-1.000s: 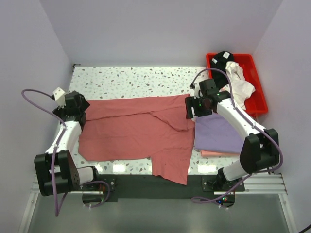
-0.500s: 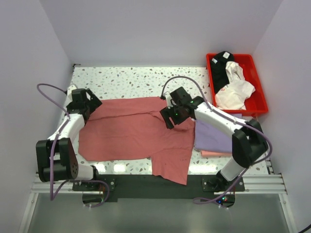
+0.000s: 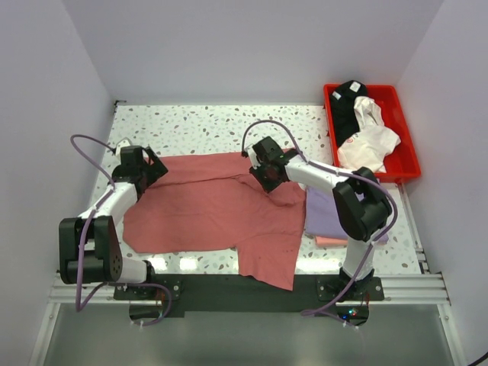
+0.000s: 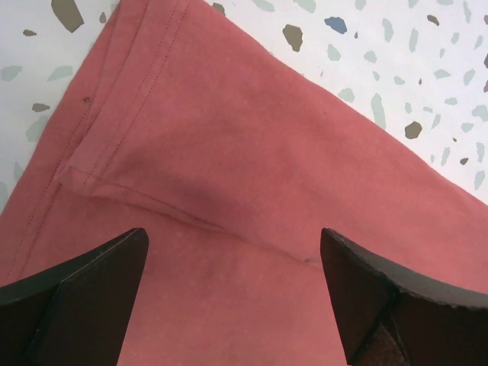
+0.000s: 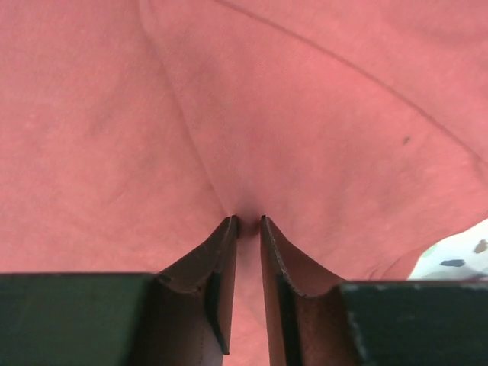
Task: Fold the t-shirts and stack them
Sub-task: Fold the tshirt
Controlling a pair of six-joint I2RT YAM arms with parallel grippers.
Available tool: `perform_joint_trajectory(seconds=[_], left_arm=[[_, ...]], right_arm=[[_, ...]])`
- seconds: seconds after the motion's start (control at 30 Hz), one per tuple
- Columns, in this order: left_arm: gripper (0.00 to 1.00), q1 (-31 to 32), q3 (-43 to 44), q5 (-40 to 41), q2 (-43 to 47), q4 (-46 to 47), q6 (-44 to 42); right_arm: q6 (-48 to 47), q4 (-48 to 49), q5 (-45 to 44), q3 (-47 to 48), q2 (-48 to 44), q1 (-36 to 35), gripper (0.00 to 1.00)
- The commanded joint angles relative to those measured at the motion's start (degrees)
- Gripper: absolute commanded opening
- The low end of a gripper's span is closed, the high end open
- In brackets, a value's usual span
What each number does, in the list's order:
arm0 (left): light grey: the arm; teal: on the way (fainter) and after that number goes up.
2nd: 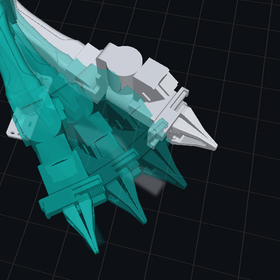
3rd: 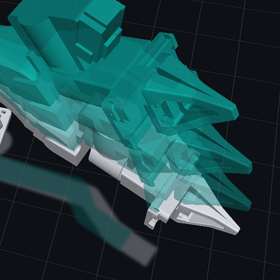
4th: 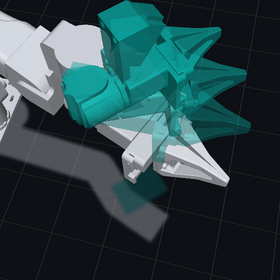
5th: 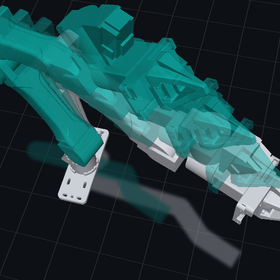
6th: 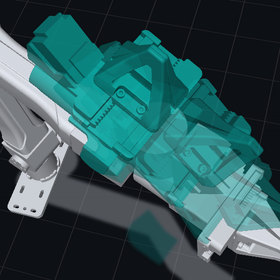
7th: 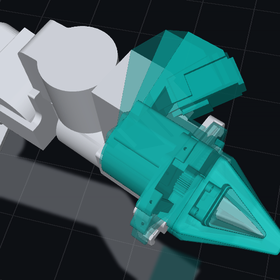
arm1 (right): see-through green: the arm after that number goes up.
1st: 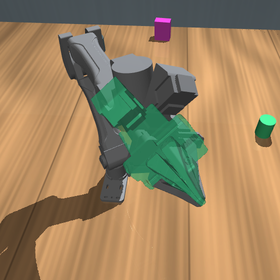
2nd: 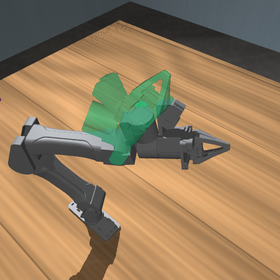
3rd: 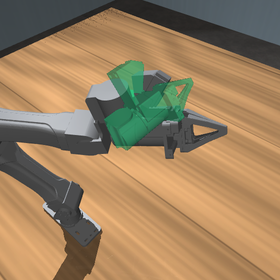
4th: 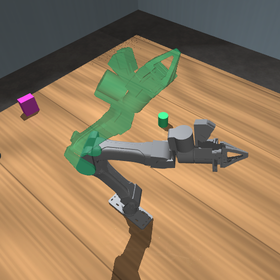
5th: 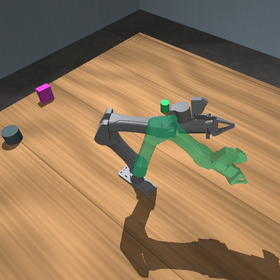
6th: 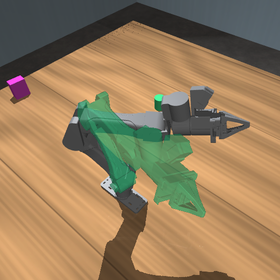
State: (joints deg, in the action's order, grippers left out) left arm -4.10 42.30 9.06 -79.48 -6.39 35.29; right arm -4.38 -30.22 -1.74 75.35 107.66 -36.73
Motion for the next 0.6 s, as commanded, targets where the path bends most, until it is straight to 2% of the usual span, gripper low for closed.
perform_joint_trajectory(seconds=[0.0, 0.13, 0.27, 0.4, 0.43, 0.57], left_arm=[[1.0, -0.21, 0.15, 0.34, 1.61, 2.53, -2.06], [1.0, -0.21, 0.15, 1.66, 2.4, 1.83, -2.33], [1.0, -0.21, 0.15, 1.75, 2.84, 1.65, -2.59], [1.0, -0.21, 0.24, 1.66, 3.02, 1.21, -2.51], [1.0, -0.21, 0.15, 1.49, 3.1, 1.29, -2.5], [1.0, -0.21, -0.11, 1.57, 3.02, 1.21, -2.5]], right_arm=[[-1.07, 2.27, -3.71, 3.65, 1.14, 0.17, 0.21], [-1.77, -0.19, -2.75, 6.38, 3.08, 0.17, 0.22], [-1.68, -0.72, -0.55, 5.6, 2.47, 0.08, 0.18], [-1.51, -2.57, -0.37, 4.55, 1.77, 0.17, 0.28], [-1.59, -2.3, 0.06, 3.84, 0.9, 0.08, 0.34], [-1.6, -2.92, 1.65, 2.35, 0.1, 0.08, 0.33]])
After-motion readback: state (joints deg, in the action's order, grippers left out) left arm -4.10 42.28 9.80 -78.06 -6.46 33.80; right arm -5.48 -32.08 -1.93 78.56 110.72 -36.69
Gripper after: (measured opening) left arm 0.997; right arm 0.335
